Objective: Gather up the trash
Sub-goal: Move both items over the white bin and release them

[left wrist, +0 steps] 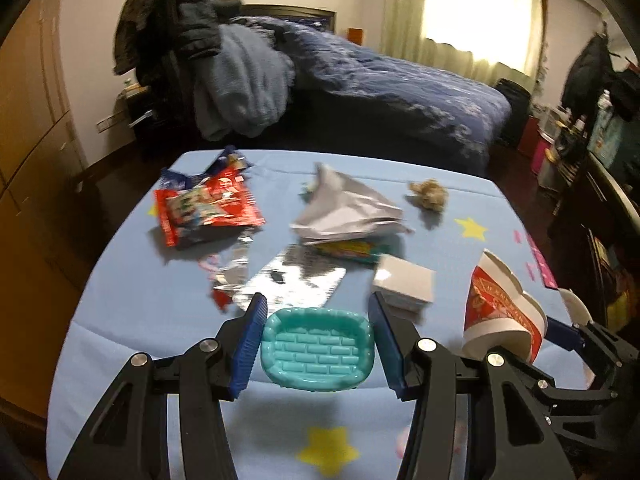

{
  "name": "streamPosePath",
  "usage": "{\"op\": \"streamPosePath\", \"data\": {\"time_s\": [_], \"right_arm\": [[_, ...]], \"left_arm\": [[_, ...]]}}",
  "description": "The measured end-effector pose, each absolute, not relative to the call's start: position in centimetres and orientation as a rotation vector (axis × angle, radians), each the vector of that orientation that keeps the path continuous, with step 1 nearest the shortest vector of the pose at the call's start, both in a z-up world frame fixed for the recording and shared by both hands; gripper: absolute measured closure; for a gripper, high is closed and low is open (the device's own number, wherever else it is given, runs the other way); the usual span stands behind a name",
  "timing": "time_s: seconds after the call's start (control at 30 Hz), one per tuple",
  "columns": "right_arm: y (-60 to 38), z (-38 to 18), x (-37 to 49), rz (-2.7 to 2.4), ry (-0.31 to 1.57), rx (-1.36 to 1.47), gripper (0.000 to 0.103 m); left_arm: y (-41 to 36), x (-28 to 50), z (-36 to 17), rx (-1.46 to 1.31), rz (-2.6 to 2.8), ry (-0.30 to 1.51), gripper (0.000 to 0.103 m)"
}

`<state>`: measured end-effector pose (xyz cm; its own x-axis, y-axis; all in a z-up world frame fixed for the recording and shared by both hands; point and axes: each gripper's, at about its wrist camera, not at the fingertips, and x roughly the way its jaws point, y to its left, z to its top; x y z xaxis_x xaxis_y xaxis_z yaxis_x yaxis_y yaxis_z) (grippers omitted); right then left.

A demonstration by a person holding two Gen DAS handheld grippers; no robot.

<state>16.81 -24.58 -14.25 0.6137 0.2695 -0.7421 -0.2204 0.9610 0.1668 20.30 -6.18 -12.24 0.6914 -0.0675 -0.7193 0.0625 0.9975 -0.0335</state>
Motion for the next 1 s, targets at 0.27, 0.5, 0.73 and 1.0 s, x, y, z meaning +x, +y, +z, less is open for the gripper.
{"op": "streamPosePath", "data": {"time_s": [0.27, 0.5, 0.73, 1.0], "right_arm": [[-31.4, -14.1, 12.6, 0.143, 0.852, 0.147, 0.033], [-37.9, -14.0, 9.4, -0.011, 0.827, 0.217, 0.033], [-44.7, -14.9, 7.3, -0.176, 0.82, 0.298, 0.033], [-50.3, -17.2, 6.5, -0.323, 0.851, 0.351, 0.033]], "left_arm": [[-13.9, 19.0, -11.0, 0.071, -0.229, 0.775, 0.05], [-21.3, 18.6, -10.7, 0.133, -0.376, 0.762, 0.05], [-28.9, 19.0, -11.1, 0.193, -0.515, 0.76, 0.05], [-35.2, 20.7, -13.6, 0.224, -0.609, 0.837, 0.05]]}}
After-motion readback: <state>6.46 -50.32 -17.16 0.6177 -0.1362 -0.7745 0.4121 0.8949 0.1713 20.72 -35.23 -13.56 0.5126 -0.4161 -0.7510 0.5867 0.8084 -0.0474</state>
